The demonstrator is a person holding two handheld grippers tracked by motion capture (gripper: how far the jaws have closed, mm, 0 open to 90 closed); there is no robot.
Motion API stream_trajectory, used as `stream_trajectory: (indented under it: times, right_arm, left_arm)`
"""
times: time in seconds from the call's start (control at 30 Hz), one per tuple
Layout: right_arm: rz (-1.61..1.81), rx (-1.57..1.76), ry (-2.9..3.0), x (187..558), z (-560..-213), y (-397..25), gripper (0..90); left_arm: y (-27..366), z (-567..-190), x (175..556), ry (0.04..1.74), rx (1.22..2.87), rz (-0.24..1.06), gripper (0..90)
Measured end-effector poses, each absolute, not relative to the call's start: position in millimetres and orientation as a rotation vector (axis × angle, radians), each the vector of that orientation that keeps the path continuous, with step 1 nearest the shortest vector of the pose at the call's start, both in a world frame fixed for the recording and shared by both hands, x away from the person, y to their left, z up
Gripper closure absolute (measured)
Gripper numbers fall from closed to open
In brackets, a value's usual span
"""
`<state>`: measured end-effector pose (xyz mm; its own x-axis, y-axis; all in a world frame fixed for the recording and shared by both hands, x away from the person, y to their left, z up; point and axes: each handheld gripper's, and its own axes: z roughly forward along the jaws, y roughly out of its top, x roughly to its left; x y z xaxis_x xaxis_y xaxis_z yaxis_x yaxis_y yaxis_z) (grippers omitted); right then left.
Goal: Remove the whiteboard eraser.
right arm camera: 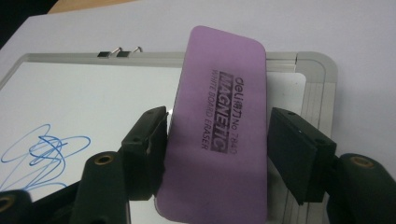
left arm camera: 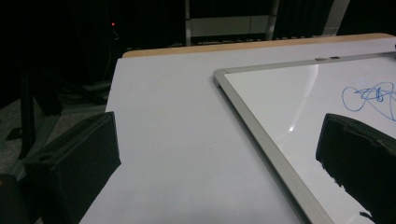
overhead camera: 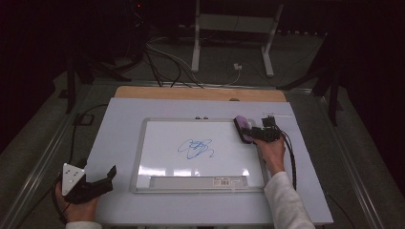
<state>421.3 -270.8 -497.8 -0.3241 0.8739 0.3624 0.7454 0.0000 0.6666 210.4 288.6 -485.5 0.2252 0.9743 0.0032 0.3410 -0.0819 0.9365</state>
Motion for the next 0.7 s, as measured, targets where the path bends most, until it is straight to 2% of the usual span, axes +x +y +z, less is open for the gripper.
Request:
stream_trajectory:
  times: [0.7]
  right_arm:
    - [1.233,1.702,2.082,418.0,-493.8,-267.9,41.0]
  left_arm:
    - [288.9,-485.7,210.9,1.267,1.595,0.881,0.5]
